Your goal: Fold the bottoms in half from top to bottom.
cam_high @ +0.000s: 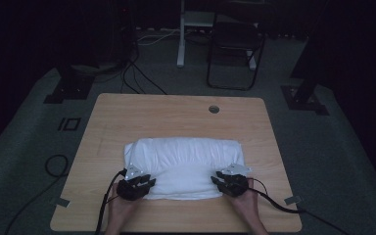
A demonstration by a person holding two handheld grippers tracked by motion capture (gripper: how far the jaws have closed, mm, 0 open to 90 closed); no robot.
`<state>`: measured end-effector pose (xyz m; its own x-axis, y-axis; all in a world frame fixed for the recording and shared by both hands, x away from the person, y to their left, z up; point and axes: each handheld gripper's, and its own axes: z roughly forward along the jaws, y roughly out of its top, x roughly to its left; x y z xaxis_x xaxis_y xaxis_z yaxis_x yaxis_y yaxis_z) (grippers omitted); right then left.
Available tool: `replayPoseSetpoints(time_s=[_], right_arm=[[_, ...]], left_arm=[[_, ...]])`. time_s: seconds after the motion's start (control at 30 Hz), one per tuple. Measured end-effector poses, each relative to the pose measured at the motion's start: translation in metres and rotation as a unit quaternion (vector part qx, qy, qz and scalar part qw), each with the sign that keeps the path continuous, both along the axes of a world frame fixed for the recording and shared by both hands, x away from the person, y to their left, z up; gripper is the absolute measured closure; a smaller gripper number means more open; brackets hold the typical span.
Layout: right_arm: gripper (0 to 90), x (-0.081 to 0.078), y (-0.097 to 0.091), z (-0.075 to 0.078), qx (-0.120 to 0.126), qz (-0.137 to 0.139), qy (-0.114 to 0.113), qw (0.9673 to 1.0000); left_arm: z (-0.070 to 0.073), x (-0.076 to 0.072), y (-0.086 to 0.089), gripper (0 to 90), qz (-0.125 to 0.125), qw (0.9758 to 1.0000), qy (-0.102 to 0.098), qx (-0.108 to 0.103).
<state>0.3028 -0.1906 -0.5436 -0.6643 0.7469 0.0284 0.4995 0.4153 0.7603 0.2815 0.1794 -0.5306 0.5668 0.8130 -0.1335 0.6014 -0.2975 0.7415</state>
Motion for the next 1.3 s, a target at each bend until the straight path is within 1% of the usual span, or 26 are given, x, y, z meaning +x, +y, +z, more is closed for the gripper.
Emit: replayPoseSetpoints(time_s=[0.07,0.1,0.13,0.17,0.2,0.23,0.3,0.33,0.4,0.47,0.5,0.53,0.57,0.7,0.73,0.8,0.83,0.9,0.97,1.0,1.03,1.07,1.1,1.2,1.23,1.3], right_arm=[[66.1,0.003,0.000,0.000,0.010,0.001,0.006,0.9999],[66.1,0.005,0.001,-0.001,0.012,0.001,0.008,0.9999],[66.0,0.006,0.002,0.000,0.011,0.001,0.009,0.9999],[65.9,0.007,0.004,0.000,0.008,0.001,0.010,0.9999],[65.8,0.008,0.006,0.001,0.005,0.000,0.009,0.9999],[65.8,0.010,0.008,0.001,0.002,0.000,0.009,1.0000],[65.7,0.014,0.011,0.001,0.002,-0.002,0.011,0.9999],[65.7,0.016,0.012,0.001,0.003,-0.003,0.013,0.9999],[65.6,0.020,0.015,0.001,0.005,-0.005,0.012,0.9999],[65.7,0.023,0.017,0.001,0.006,-0.007,0.012,0.9999],[65.6,0.024,0.018,0.001,0.007,-0.008,0.011,0.9999],[65.6,0.024,0.018,0.001,0.007,-0.009,0.011,0.9999],[65.6,0.024,0.019,0.000,0.008,-0.009,0.010,0.9999],[65.6,0.023,0.018,-0.001,0.012,-0.009,0.005,0.9999],[65.6,0.023,0.018,-0.001,0.013,-0.010,0.006,0.9998],[65.6,0.023,0.018,-0.001,0.013,-0.010,0.005,0.9999],[65.6,0.022,0.018,-0.001,0.014,-0.012,0.003,0.9998],[65.6,0.022,0.018,-0.001,0.014,-0.012,0.002,0.9998],[65.5,0.021,0.018,-0.002,0.016,-0.013,0.001,0.9998],[65.4,0.021,0.018,-0.002,0.018,-0.015,0.000,0.9997],[65.3,0.021,0.018,-0.002,0.019,-0.016,-0.001,0.9997],[65.3,0.021,0.018,-0.002,0.019,-0.016,-0.001,0.9997],[65.2,0.020,0.018,-0.003,0.019,-0.017,-0.002,0.9997],[64.5,0.020,0.018,-0.003,0.021,-0.015,-0.004,0.9997],[64.5,0.020,0.018,-0.003,0.021,-0.015,-0.004,0.9997],[64.3,0.020,0.017,-0.003,0.022,-0.015,-0.004,0.9996]], left_arm=[[0.004,0.003,0.008,64.7,0.016,0.9999,-0.005,-0.002],[0.008,0.005,0.012,62.0,0.031,0.9994,-0.011,-0.009],[0.012,0.009,0.015,58.3,0.048,0.9986,-0.019,-0.009],[0.016,0.013,0.018,54.4,0.070,0.9971,-0.030,-0.001],[0.019,0.018,0.020,48.2,0.092,0.9948,-0.042,0.014],[0.020,0.024,0.022,45.6,0.105,0.9931,-0.046,0.023],[0.019,0.038,0.026,36.1,0.124,0.9917,-0.031,0.019],[0.016,0.043,0.026,32.6,0.135,0.9902,-0.028,0.023],[0.009,0.052,0.026,23.6,0.158,0.9864,-0.016,0.042],[-0.001,0.058,0.030,13.4,0.185,0.9808,0.001,0.063],[-0.005,0.060,0.033,11.2,0.188,0.9804,0.013,0.058],[-0.006,0.062,0.036,7.4,0.196,0.9784,0.024,0.061],[-0.007,0.063,0.038,1.7,0.202,0.9769,0.028,0.064],[-0.011,0.065,0.041,1.1,0.201,0.9774,0.036,0.052],[-0.013,0.064,0.041,0.8,0.204,0.9774,0.028,0.049],[-0.014,0.064,0.041,0.8,0.204,0.9774,0.027,0.048],[-0.015,0.063,0.041,0.9,0.206,0.9773,0.022,0.046],[-0.015,0.061,0.040,0.9,0.205,0.9775,0.020,0.044],[-0.014,0.059,0.040,1.9,0.204,0.9782,0.023,0.034],[-0.013,0.057,0.039,9.2,0.202,0.9787,0.026,0.027],[-0.011,0.054,0.039,16.9,0.194,0.9805,0.025,0.016],[-0.011,0.052,0.038,16.9,0.186,0.9822,0.026,0.004],[-0.011,0.050,0.038,18.0,0.184,0.9827,0.025,0.000],[-0.011,0.049,0.038,28.1,0.176,0.9840,0.024,-0.009],[-0.011,0.049,0.038,28.1,0.175,0.9843,0.023,-0.012],[-0.011,0.047,0.036,34.1,0.174,0.9845,0.021,-0.013]])
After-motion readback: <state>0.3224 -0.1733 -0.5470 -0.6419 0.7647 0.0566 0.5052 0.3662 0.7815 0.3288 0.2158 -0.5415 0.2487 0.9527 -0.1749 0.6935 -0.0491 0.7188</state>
